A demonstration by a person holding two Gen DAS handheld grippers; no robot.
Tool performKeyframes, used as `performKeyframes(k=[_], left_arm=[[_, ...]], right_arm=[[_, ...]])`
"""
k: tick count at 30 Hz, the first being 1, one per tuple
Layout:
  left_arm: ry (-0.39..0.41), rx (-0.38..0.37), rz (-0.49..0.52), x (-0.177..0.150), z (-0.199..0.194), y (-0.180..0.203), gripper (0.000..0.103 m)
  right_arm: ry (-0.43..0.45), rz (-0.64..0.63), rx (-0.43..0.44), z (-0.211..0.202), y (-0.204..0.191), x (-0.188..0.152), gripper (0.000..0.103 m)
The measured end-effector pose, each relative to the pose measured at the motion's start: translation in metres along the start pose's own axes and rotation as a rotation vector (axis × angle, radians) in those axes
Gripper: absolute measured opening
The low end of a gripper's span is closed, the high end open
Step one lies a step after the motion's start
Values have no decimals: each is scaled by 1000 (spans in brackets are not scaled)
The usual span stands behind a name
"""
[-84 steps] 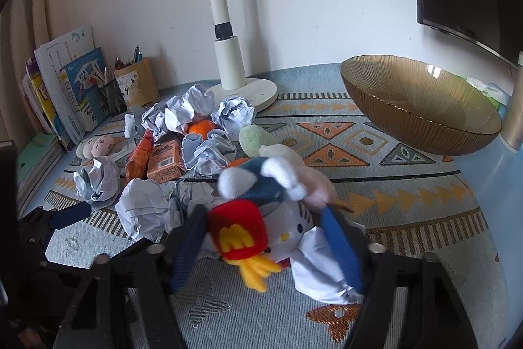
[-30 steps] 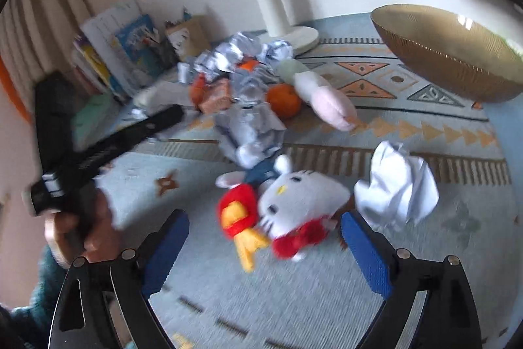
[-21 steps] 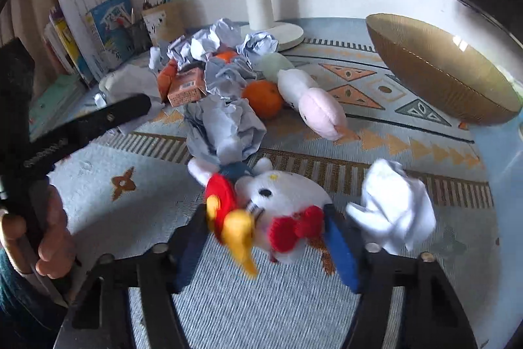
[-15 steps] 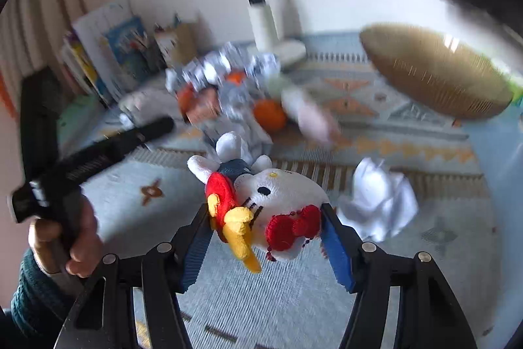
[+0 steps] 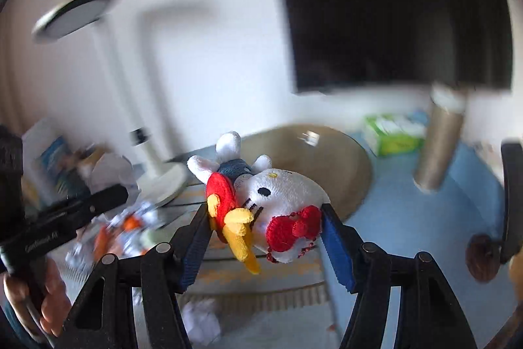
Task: Organize objects
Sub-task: 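Carry both items to the amber bowl and open both tools to drop them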
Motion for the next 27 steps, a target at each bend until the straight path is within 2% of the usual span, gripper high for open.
performKeyframes(k=[5,7,8,9,10,13,17,21,22,24,27], left_arm=[[-90,15,10,-4,64,10,34],[-86,18,12,-4,71,13,49],[-76,37,16,-3,74,13,68],[-67,54,18,-1,74,11,80],[-48,80,19,-1,71,8,80],[-49,70,-1,-3,58,2,80],[-14,92,-9,-8,20,-9,80],[60,136,-59,-12,-44,-30,81],[84,151,-71,-12,-61,-36,83],[138,215,-100,-15,-103,-53,102],[239,308,-153,-27,-162,-84,102]], right_arm=[[-94,29,-66,53,29,1,66],[-106,37,-69,64,36,3,71],[-105,41,-61,69,37,4,75],[-102,43,-52,72,38,4,81],[-103,39,-48,74,40,4,82],[-112,51,-61,72,49,1,82],[-125,83,-27,57,53,-9,82],[-125,72,25,31,35,-21,82],[-123,63,38,26,29,-23,82],[-111,36,82,10,7,-25,82],[-82,11,149,-11,-27,-29,82]])
Point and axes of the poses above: each gripper's, at about its wrist camera, not at the fingertips, and z roughly the way its jaws point, y to its right, x to its top, the point moved 6 cm from there along z, roughly the way its jaws point, and after that the axes turned 7 degrees about y, right-handed, at the moved point
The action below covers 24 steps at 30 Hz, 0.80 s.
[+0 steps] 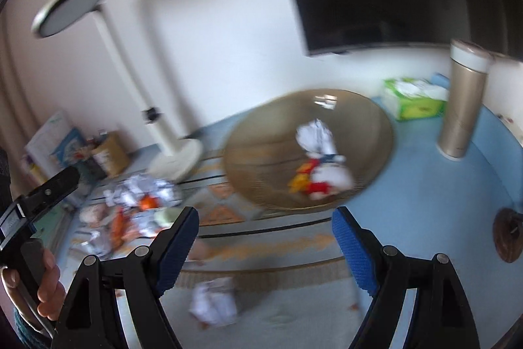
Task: Organize objects
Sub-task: 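Carry both items to the amber bowl and open both tools to drop them, then return both tools to the table and approach crumpled paper balls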
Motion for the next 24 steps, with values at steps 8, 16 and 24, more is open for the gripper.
performKeyframes(k=[8,16,24], left_arm=[[-36,231,6,-61,-29,-89,102],[-108,313,-5,-123,-12,-143,102],[-97,300,-9,-122,-10,-142,102]], right_arm=[[-5,-116,171,14,-109,-59,82],[-57,-300,184,70,-170,-128,82],[-91,-287,150,89,-161,-137,85]])
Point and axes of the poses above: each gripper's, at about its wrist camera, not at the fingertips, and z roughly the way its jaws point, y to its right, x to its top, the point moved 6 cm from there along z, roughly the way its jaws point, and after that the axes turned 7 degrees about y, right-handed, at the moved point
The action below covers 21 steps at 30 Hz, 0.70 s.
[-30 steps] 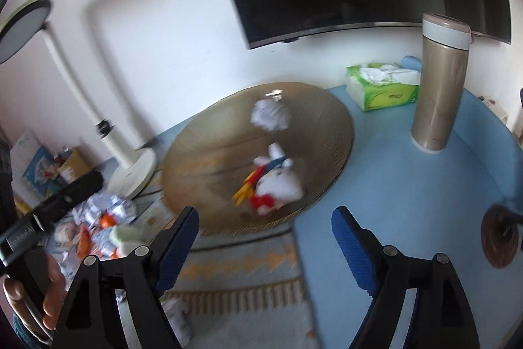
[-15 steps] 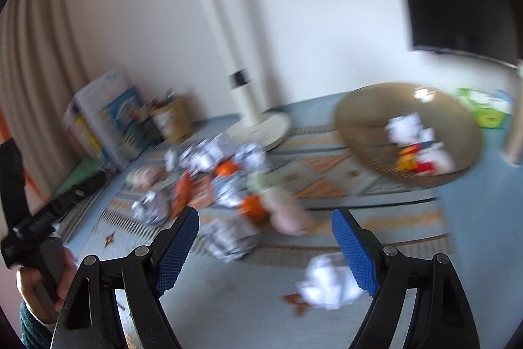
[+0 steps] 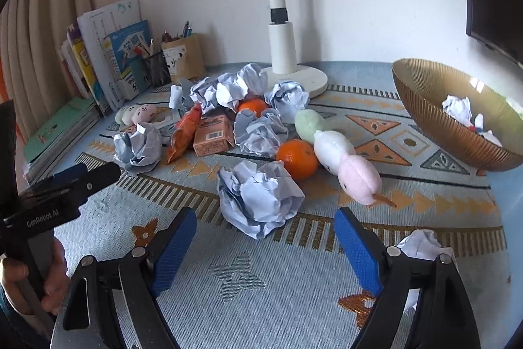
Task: Organize objects
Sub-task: 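Return both tools to the table and approach crumpled paper balls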
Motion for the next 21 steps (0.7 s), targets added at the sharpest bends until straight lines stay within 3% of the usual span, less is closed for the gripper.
performKeyframes(k=[11,16,21], left_arm=[[-21,26,1,1,3,-1,102],[-36,2,59,17,9,-1,102],[-77,68,66,24,34,-15,102]], right_arm=[[-18,-21,-39,3,-2,-1,86],[-144,142,18,18,11,3,86],[-151,164,-7,31,0,14,86]])
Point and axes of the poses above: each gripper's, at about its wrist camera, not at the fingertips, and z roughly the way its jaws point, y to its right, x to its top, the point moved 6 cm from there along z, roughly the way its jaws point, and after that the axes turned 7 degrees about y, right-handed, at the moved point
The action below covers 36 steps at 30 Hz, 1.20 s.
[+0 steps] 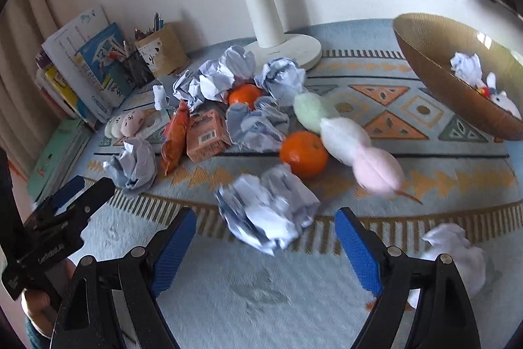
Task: Organize objects
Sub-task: 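Return both tools to the table and approach crumpled paper balls, then grasp a paper ball with the right tool while the left tool grasps another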
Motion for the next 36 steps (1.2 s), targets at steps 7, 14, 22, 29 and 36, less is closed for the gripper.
performKeyframes(k=[7,14,22,29,36], left_arm=[[-6,86,43,-1,18,10,97],[-10,92,86,-1,21,16,96],[-16,71,73,-2,22,16,96],[-20,68,74,-3,23,16,95],[-48,-121,88,-6,23,30,44]], right_arm=[[47,-36,-94,16,-5,-7,86],[45,-57,-134,19,-7,-8,86],[20,-48,-138,25,-6,-9,72],[18,-25,-122,26,-4,-10,65],[28,-27,-97,24,-6,-9,61]])
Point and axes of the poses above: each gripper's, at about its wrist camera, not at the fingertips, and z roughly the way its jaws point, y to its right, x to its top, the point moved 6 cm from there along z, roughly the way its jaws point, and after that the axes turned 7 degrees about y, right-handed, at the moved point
